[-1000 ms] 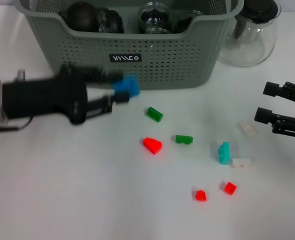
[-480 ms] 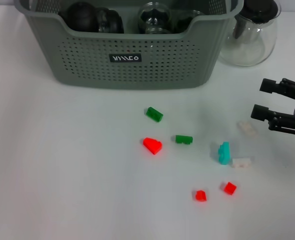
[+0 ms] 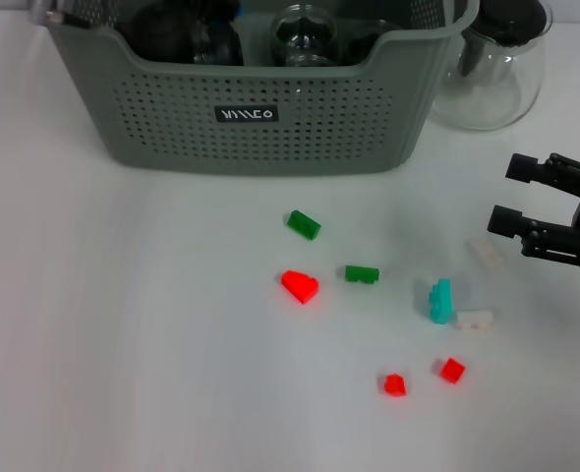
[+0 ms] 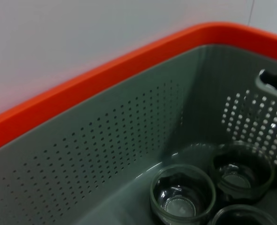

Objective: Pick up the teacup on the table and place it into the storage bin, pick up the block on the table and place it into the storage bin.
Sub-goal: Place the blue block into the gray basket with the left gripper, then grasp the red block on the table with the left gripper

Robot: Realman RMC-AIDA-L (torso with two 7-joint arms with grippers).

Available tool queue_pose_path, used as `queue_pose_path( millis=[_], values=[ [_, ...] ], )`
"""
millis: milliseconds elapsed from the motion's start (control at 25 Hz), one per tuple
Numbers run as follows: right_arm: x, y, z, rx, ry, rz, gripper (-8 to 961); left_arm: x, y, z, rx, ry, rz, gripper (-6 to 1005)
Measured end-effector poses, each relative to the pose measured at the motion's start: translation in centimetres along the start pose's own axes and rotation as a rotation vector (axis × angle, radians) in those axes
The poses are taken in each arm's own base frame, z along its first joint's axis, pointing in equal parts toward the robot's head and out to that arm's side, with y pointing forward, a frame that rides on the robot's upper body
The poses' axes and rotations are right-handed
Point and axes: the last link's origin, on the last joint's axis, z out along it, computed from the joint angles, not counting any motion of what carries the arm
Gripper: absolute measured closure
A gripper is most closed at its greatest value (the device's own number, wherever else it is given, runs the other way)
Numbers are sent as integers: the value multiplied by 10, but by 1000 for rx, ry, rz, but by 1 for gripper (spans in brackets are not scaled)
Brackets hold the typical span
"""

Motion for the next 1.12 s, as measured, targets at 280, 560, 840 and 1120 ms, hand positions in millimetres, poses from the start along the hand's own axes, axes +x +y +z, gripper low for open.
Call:
queue_pose_path(
  millis=[280,560,840,1120],
  values=[
    [1,0,0,3,0,3,85,9,14,1,-3,19,4,426],
    [0,-1,1,6,0,2,86,-6,19,-77,-151,429,-46,337],
    [1,-1,2,6,-1,5,85,-80,30,-107,-399,605,-12,295],
    [0,-2,1,8,1,17,86,-190,64,-68,-481,576,78,292]
  ],
)
